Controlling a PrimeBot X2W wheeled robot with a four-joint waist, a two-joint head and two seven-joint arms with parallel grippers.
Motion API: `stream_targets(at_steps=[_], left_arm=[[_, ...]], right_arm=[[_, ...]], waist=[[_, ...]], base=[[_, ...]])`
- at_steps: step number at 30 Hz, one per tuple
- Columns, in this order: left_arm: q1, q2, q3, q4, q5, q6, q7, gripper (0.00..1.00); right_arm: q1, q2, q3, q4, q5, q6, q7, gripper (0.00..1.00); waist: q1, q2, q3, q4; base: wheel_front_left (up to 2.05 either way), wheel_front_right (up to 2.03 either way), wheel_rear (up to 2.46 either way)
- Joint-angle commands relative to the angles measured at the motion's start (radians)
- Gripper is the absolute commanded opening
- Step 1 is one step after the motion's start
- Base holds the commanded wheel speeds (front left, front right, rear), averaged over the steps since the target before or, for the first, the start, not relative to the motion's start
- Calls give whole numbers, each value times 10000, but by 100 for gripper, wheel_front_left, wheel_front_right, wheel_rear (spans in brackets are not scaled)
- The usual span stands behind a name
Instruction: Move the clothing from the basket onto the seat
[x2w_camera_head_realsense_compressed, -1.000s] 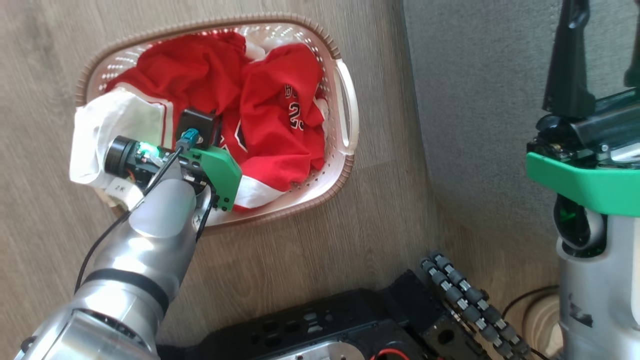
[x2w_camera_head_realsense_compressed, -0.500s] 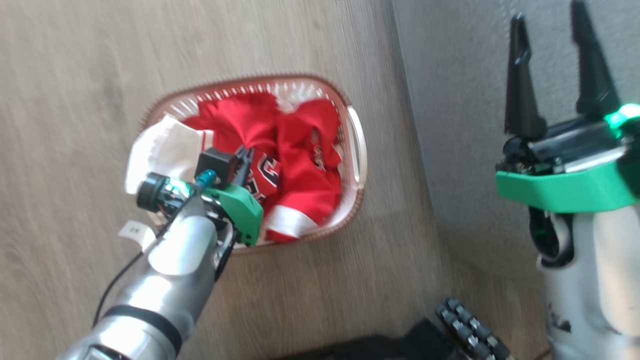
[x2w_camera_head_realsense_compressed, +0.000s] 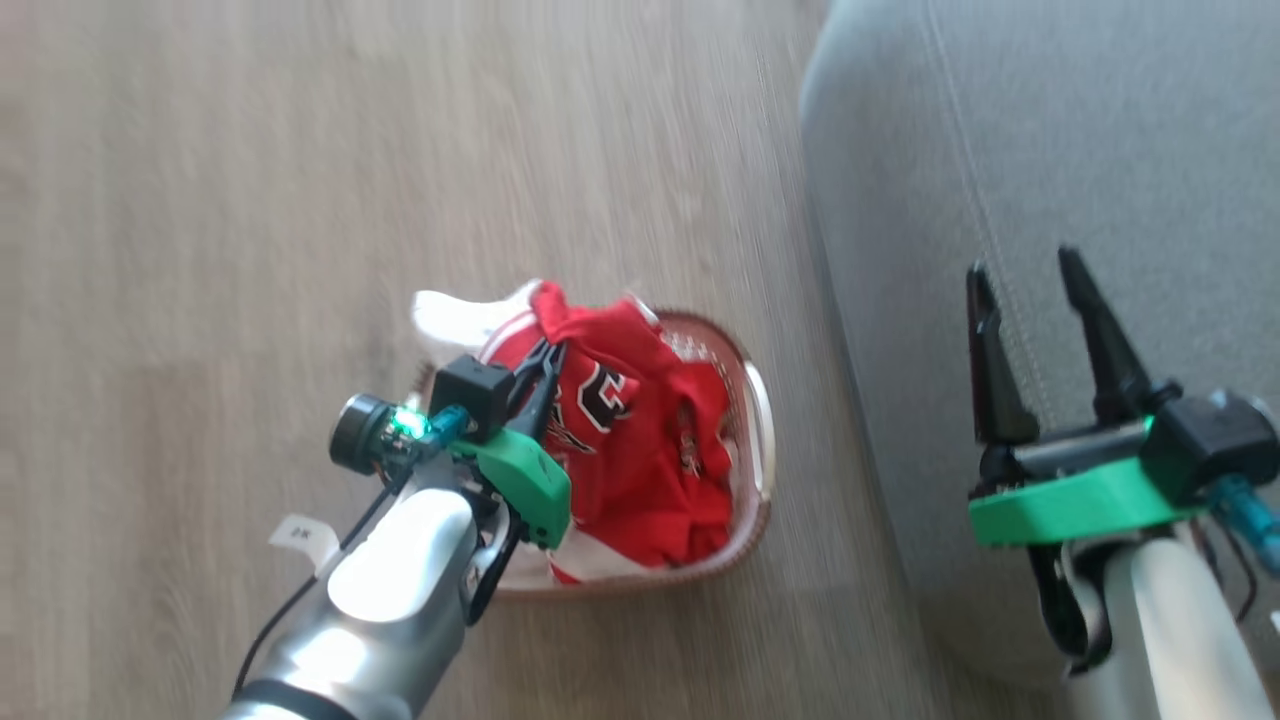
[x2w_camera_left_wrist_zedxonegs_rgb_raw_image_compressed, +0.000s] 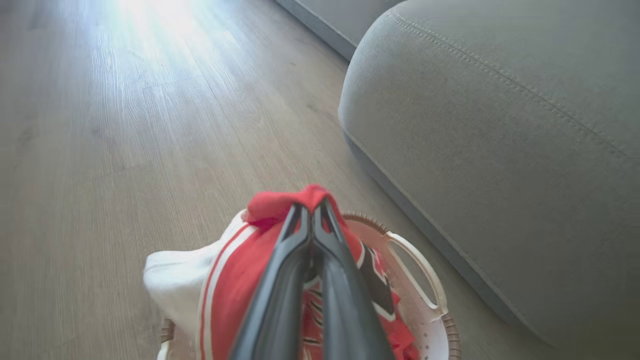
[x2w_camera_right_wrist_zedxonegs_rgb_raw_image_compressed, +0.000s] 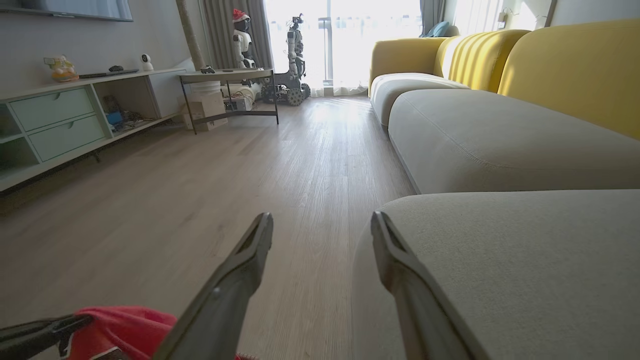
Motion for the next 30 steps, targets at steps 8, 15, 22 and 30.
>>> stream_targets(at_steps=[8, 15, 22, 30], left_arm=[[449, 384, 468, -1332, 155, 15, -125, 0], [337, 497, 294, -1925, 169, -135, 176, 0], [-158, 576, 207, -2651, 86, -301, 879, 0], [-990, 504, 114, -3466, -16, -418, 1755, 0]], right_arm=[[989, 9, 158, 333, -20, -4, -63, 100], [1554, 9, 166, 776, 24, -4, -63, 100], [1726, 9, 269, 1076, 106, -4, -63, 100], [1731, 9, 654, 1421, 36, -4, -63, 100]], waist=[[0, -1, -2417, 726], [0, -1, -3447, 860], [0, -1, -3912, 1006], [0, -1, -4194, 1145]], base=[[0, 0, 0], [0, 0, 0], [0, 0, 0], [0, 0, 0]])
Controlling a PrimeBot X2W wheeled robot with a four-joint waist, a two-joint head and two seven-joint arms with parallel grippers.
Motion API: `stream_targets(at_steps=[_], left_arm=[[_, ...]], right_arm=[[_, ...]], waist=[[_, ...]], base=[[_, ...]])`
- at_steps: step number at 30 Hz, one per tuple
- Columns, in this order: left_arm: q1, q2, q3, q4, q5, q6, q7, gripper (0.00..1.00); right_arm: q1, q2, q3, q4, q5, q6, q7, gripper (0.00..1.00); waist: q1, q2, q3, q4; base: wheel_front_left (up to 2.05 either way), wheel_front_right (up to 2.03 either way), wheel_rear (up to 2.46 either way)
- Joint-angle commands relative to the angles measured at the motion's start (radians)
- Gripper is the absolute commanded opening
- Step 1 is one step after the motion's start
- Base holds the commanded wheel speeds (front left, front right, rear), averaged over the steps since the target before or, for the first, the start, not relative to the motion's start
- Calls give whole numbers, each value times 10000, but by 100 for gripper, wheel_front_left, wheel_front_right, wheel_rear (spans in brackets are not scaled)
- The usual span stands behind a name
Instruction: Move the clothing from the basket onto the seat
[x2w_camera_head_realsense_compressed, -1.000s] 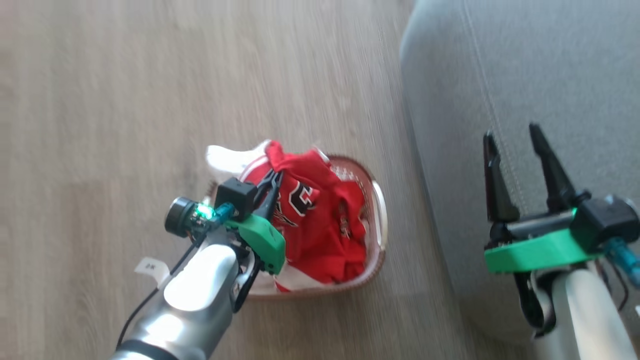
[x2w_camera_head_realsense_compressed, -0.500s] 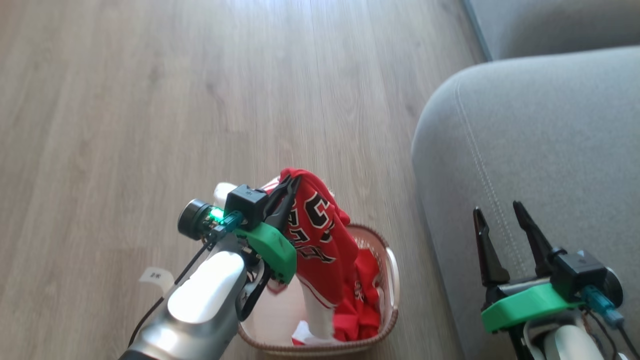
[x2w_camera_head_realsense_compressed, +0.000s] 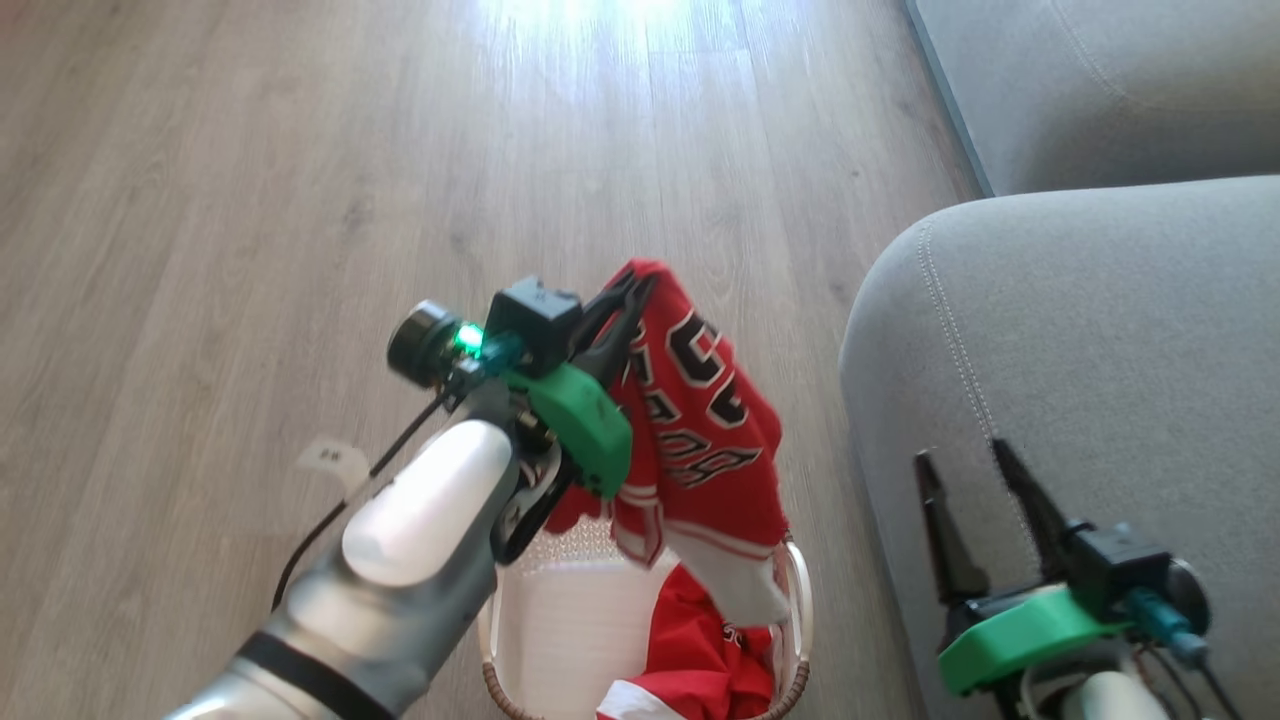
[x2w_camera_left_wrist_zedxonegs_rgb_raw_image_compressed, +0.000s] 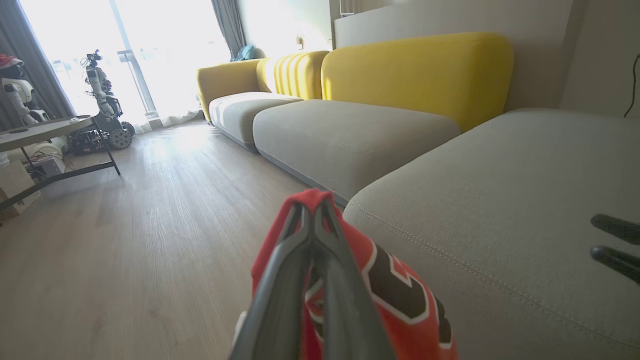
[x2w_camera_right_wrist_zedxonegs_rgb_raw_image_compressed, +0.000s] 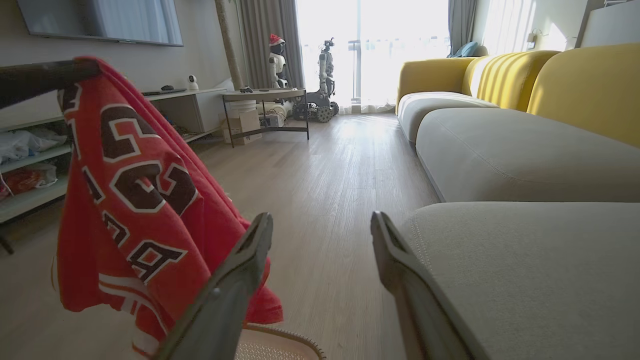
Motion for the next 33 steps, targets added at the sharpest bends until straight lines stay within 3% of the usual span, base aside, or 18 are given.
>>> stream_targets(at_steps=[1, 19, 27, 28, 29, 30, 31, 32, 33], left_arm=[[-728, 154, 282, -484, -134, -45, 77, 0], [-1307, -169, -186, -1546, -327, 67, 523, 0], [-1261, -199, -397, -1827, -407, 73, 569, 0], [-1253, -200, -411, -1858, -419, 78, 566, 0], [-1246, -201, -420, -1883, -426, 88, 563, 0], [-1235, -196, -421, -1904, -434, 107, 558, 0], [-1213, -181, -416, -1912, -443, 135, 557, 0], [-1179, -162, -408, -1902, -465, 161, 571, 0], [-1138, -135, -393, -1882, -491, 187, 575, 0]], right_arm=[[-263, 5, 389, -192, -102, -4, -65, 100], [-2489, 5, 3161, 2086, -586, -4, -65, 100], [-3454, 5, 3558, 3049, -144, -4, -65, 100], [-3524, 5, 3599, 3147, -91, -4, -65, 93], [-3586, 5, 3639, 3223, -47, -4, -65, 74], [-3643, 5, 3680, 3277, -18, -4, -65, 44], [-3690, 5, 3715, 3309, 5, -4, -65, 26], [-3730, 5, 3733, 3311, 28, -4, -65, 0], [-3757, 5, 3723, 3287, 58, -4, -65, 0]], waist=[[1, 0, -29, 38], [1, 0, -106, 508], [1, 0, -127, 804], [1, 0, -128, 831], [1, 0, -126, 853], [1, 0, -121, 867], [1, 0, -115, 876], [1, 0, -109, 878], [1, 0, -101, 871]], base=[[0, 0, 0], [0, 0, 0], [0, 0, 0], [0, 0, 0], [0, 0, 0], [0, 0, 0], [0, 0, 0], [0, 0, 0], [0, 0, 0]])
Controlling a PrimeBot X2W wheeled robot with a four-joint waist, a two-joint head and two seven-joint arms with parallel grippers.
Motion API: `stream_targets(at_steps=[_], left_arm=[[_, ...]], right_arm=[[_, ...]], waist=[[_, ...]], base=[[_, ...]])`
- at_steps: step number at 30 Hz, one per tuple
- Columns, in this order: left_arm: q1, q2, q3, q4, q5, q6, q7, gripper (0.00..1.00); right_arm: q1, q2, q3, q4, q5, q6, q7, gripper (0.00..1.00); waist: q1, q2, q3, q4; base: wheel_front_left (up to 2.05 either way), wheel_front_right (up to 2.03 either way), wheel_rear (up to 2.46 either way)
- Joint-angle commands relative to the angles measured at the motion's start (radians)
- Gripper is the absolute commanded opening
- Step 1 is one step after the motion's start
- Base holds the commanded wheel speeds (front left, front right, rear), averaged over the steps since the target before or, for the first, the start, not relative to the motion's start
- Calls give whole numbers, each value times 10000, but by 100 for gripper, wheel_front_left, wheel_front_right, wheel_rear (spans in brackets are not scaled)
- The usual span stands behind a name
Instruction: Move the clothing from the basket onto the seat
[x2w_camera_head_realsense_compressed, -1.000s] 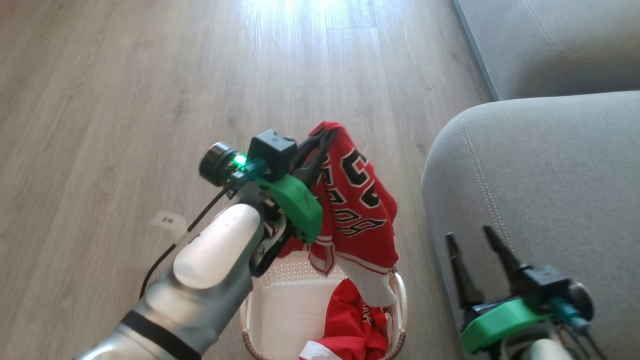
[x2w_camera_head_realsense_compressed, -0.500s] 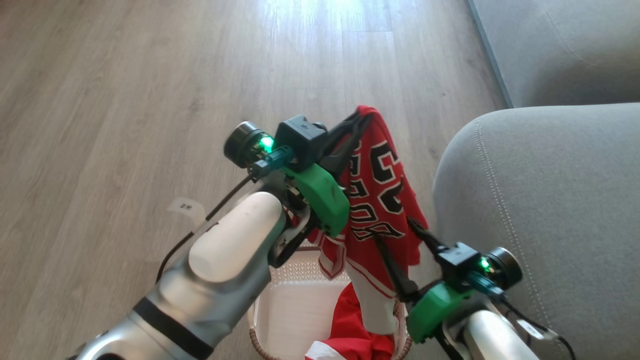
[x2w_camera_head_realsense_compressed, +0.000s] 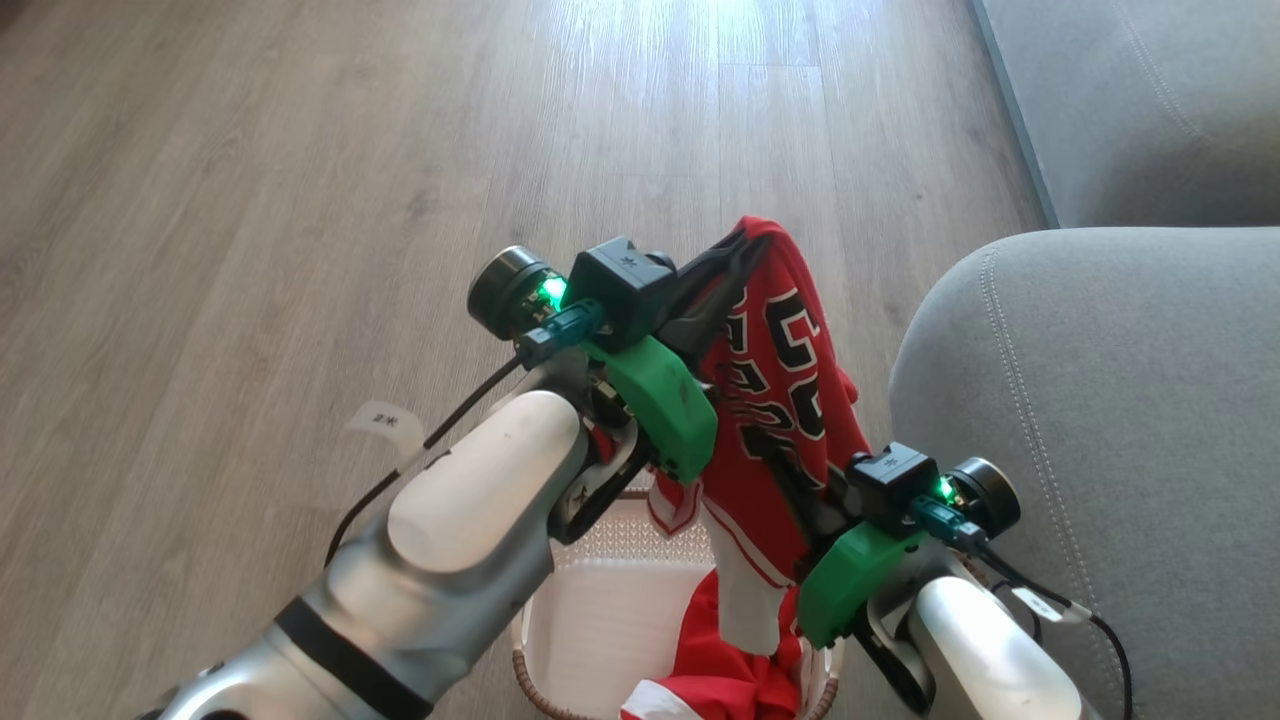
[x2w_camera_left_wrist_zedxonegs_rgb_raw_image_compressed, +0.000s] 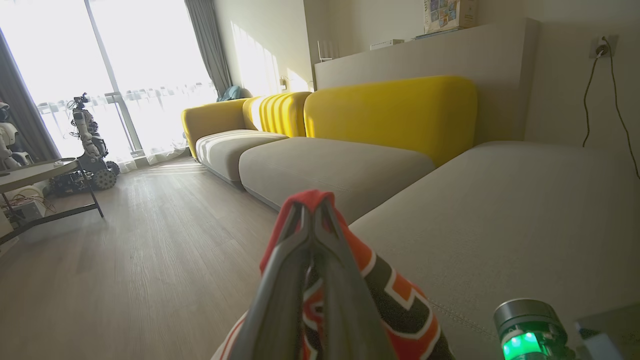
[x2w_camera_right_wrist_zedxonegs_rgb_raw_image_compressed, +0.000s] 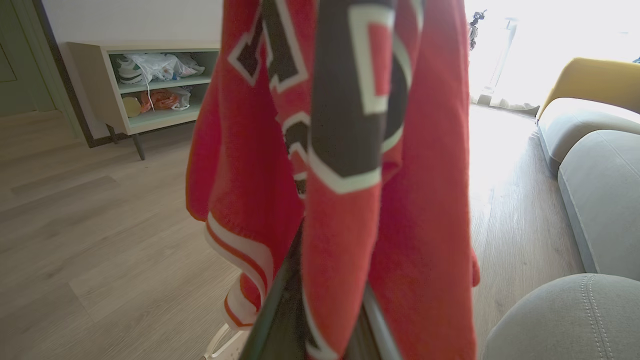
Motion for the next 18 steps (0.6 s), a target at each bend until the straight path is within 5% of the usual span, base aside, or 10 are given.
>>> stream_targets(at_steps=[1, 10, 14, 15, 18], left_arm=[[-446, 201, 412, -280, -96, 102, 34, 0], [119, 403, 768, 484, -554, 241, -407, 0], [415, 376, 928, 855, -842, 240, -696, 85], [466, 392, 949, 956, -900, 191, -745, 97], [664, 394, 898, 1222, -989, 56, -924, 100]], right_arm=[[-575, 36, 138, -339, 111, -4, -67, 0], [-508, 36, -354, -813, -128, -4, -67, 0], [-493, 1, -580, -1026, -315, -4, -67, 0], [-503, -55, -661, -1074, -359, -4, -67, 0], [-505, -299, -974, -1222, -481, -4, -67, 0]], waist=[[1, 0, 16, -23], [1, 0, 123, -400], [1, 0, 154, -690], [1, 0, 167, -766], [1, 0, 201, -983]], base=[[0, 0, 0], [0, 0, 0], [0, 0, 0], [0, 0, 0], [0, 0, 0]])
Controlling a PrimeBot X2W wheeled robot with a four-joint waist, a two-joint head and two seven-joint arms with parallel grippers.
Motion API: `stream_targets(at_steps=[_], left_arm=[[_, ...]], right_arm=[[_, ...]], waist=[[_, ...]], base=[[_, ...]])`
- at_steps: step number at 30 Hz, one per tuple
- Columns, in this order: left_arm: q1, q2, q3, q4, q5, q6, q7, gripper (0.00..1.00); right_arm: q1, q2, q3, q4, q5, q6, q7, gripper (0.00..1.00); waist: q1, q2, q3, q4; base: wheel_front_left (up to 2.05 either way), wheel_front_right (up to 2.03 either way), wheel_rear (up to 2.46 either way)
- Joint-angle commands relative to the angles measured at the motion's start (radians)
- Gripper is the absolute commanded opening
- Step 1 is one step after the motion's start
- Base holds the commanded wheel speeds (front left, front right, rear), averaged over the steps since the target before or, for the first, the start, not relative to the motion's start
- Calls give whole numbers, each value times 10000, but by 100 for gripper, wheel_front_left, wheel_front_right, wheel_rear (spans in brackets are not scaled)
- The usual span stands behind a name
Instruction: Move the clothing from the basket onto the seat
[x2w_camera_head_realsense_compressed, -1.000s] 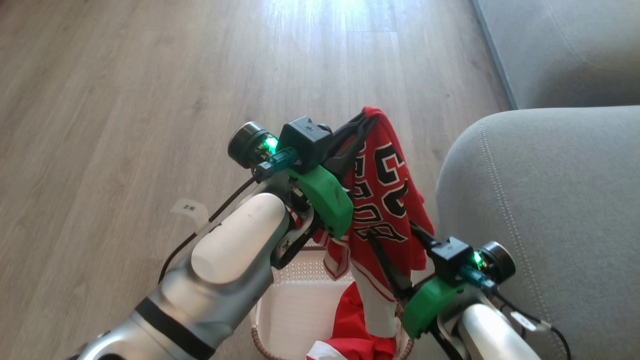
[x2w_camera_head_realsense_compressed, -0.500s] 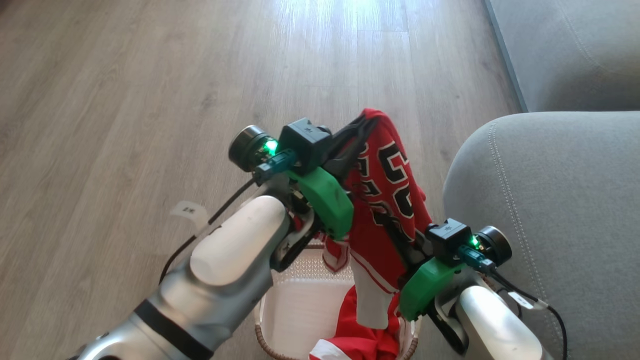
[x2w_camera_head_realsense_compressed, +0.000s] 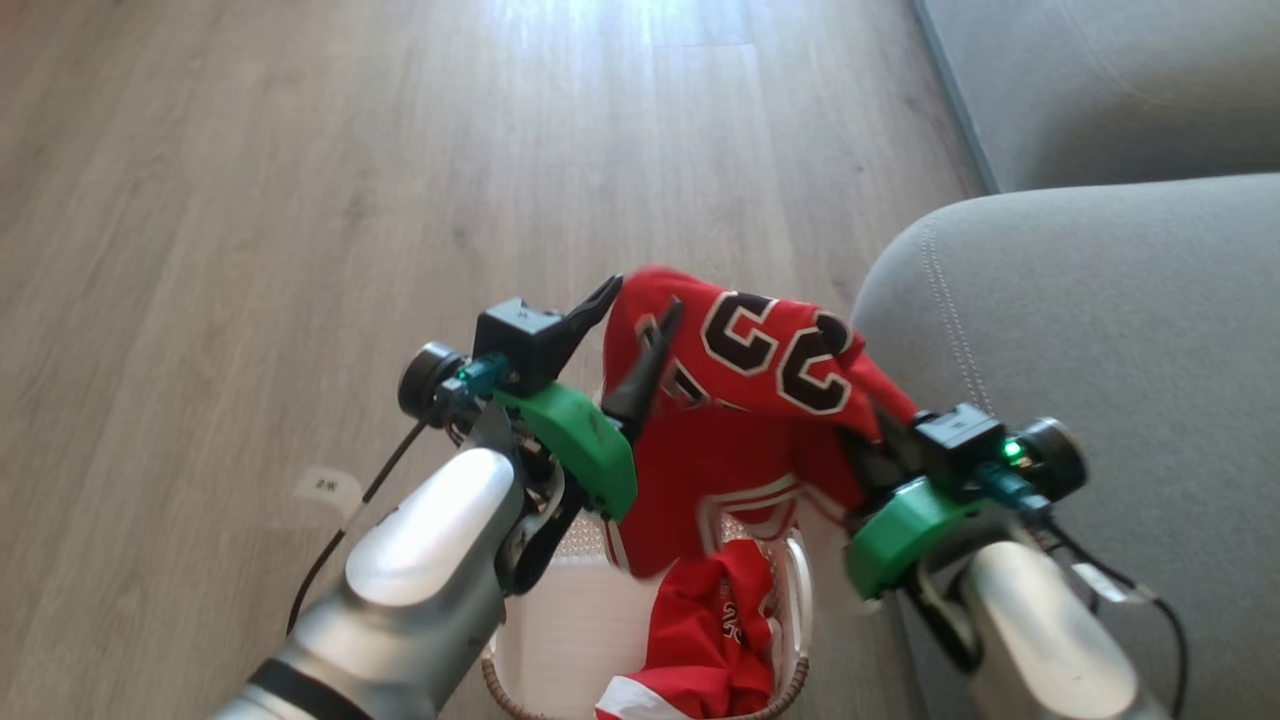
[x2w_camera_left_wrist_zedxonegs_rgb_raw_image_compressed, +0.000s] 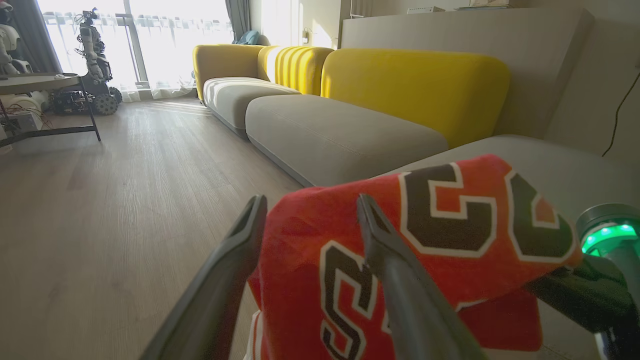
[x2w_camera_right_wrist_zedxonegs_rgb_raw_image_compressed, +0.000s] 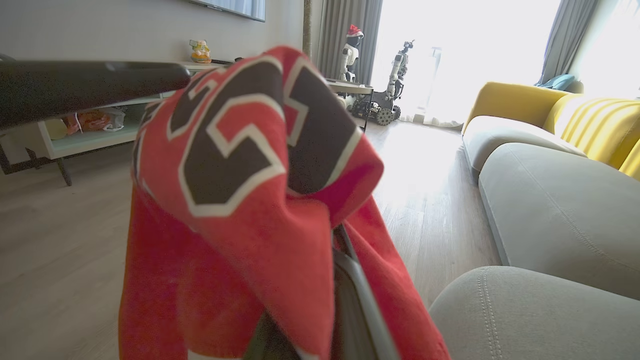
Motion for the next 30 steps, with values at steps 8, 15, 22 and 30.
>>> stream_targets(at_steps=[8, 15, 22, 30], left_arm=[[242, 47, 167, 91, -222, -76, -502, 100], [781, -75, -259, 151, -238, -143, -808, 100], [1162, -135, -603, 31, -174, -120, -1103, 100], [1275, -167, -821, -250, -43, -31, -1342, 100]], right_arm=[[-312, -680, -772, -863, -237, -4, -67, 0], [189, -1017, -1562, -1531, -463, -4, 72, 0], [458, -1198, -1985, -2362, -560, -4, 460, 0], [184, -1505, -1746, -2884, -397, -4, 844, 0]], waist=[[0, -1, 97, -733], [0, -1, 197, -1541], [0, -1, 388, -2537], [0, -1, 705, -3527]], base=[[0, 0, 0], [0, 0, 0], [0, 0, 0], [0, 0, 0]])
